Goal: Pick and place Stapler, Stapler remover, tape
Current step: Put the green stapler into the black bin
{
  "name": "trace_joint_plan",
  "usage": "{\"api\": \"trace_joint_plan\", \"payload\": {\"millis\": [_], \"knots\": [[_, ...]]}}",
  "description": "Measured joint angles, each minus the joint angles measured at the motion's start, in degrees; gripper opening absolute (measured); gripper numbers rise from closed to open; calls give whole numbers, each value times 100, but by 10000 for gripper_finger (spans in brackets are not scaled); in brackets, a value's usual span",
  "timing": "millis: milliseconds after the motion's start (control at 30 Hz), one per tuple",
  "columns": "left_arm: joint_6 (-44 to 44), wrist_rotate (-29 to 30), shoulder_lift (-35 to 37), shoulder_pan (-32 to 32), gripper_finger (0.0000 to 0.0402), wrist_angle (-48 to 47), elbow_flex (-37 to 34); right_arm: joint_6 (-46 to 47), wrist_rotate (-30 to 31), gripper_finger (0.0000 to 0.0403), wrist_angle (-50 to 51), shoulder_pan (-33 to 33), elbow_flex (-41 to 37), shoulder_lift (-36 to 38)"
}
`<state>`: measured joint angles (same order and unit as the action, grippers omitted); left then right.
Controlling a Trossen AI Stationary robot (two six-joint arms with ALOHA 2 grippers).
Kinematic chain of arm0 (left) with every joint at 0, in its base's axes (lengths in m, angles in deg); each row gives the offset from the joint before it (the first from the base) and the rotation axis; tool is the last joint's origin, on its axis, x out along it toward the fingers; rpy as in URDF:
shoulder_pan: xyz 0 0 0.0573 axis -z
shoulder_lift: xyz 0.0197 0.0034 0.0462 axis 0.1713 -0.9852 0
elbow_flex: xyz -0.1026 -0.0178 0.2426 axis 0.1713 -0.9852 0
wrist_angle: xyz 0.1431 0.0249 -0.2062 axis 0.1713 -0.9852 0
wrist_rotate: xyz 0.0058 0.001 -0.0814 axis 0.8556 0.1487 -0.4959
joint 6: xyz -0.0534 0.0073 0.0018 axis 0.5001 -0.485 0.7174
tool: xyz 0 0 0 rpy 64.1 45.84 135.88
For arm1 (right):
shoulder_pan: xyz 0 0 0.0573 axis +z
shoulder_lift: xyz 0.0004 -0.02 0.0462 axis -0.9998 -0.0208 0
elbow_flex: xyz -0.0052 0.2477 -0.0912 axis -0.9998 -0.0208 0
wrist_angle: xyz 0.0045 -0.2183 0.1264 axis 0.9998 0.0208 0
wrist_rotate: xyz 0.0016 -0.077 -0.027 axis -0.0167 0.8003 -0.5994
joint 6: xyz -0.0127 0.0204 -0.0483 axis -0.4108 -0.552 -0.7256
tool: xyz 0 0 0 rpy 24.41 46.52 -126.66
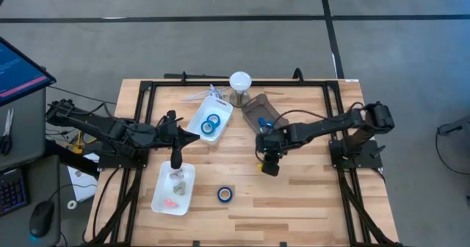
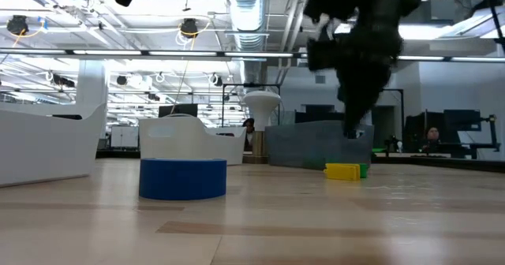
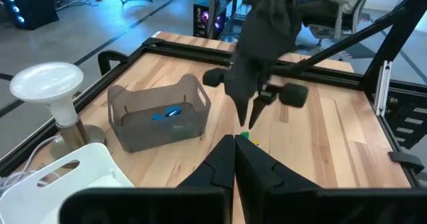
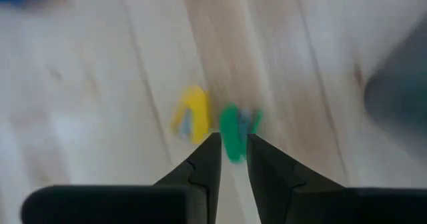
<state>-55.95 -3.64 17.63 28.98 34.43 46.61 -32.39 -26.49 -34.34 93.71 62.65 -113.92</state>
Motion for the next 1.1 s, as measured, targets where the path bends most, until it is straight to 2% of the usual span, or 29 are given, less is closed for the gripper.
{"api": "trace_joint_plan", "payload": {"millis": [300, 533, 1100], "knots": [[35, 0, 0, 0, 2, -106, 0, 10, 10, 65, 36, -1, -20, -598], [39, -2, 0, 0, 2, -131, 0, 5, 472, 65, -167, -26, -17, -610], [37, -4, 0, 0, 2, -142, 0, 153, 303, 65, -250, -119, -239, -562]]}}
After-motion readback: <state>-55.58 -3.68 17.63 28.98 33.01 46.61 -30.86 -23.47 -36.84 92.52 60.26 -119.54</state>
